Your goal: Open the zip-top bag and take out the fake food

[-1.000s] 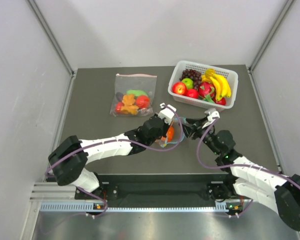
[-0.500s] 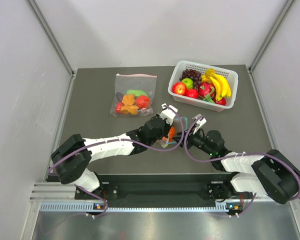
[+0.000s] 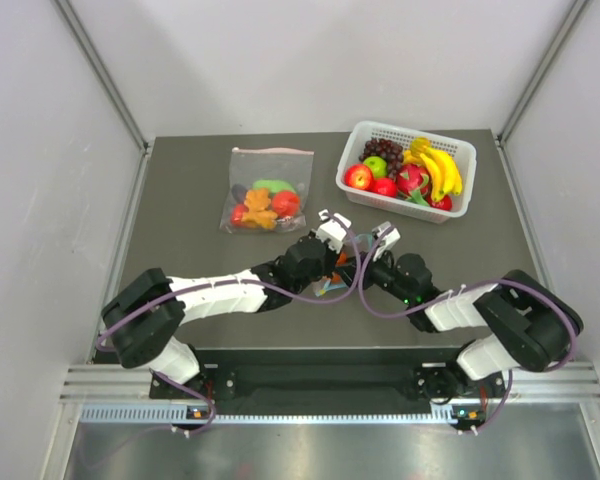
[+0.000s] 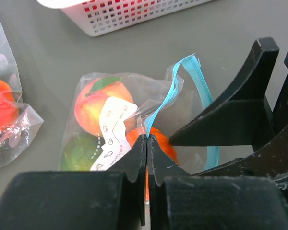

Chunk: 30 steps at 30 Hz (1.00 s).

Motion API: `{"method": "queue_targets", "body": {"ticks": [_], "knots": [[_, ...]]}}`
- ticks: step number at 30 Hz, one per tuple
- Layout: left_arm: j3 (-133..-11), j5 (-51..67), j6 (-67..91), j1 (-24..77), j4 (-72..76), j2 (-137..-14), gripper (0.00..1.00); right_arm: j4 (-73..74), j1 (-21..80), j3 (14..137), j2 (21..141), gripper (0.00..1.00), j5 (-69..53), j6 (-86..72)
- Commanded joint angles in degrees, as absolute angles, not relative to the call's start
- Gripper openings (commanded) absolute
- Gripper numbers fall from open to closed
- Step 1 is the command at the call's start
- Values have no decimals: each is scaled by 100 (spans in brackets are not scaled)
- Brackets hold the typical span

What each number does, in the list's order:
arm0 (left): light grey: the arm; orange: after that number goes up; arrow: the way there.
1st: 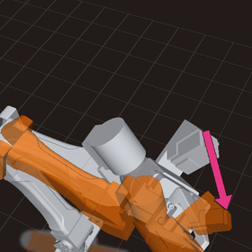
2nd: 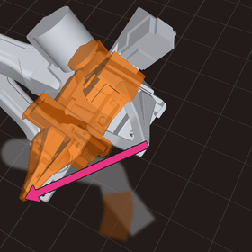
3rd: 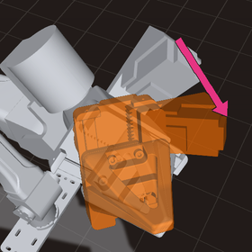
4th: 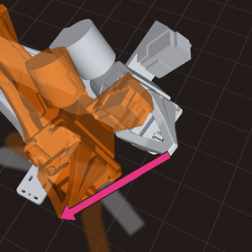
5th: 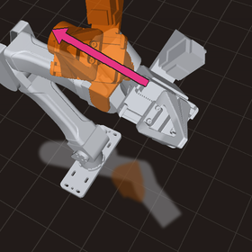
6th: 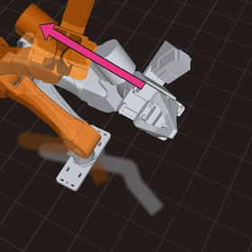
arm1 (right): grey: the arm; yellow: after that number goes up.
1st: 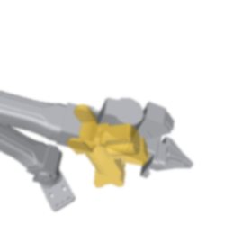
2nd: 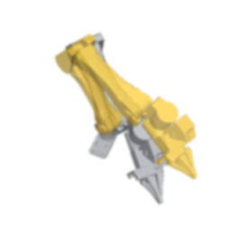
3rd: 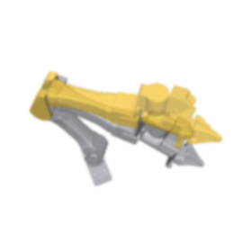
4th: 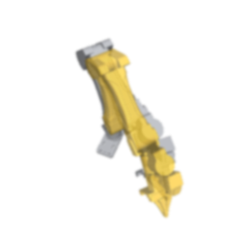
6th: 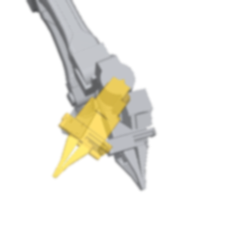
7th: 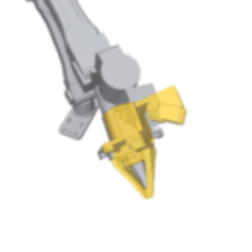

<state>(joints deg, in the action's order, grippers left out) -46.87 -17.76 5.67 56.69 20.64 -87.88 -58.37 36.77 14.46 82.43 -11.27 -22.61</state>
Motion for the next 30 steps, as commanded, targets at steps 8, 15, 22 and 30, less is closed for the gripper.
{"method": "queue_targets", "body": {"ticks": [8,15,22,30], "knots": [[-4561,-1582,527,5678,2443,-8543,0,-5451,4438,2012,8376,64,621,-2092],[-4474,-1547,501,5686,2434,-8394,0,-5352,4711,2118,8692,64,1441,-2109],[-4377,-1389,510,5687,2435,-8244,0,-5493,4790,2408,9158,64,1424,-2162],[-4359,-1398,501,5687,2426,-8279,0,-5502,4913,2593,9439,63,1582,-2136]]}}
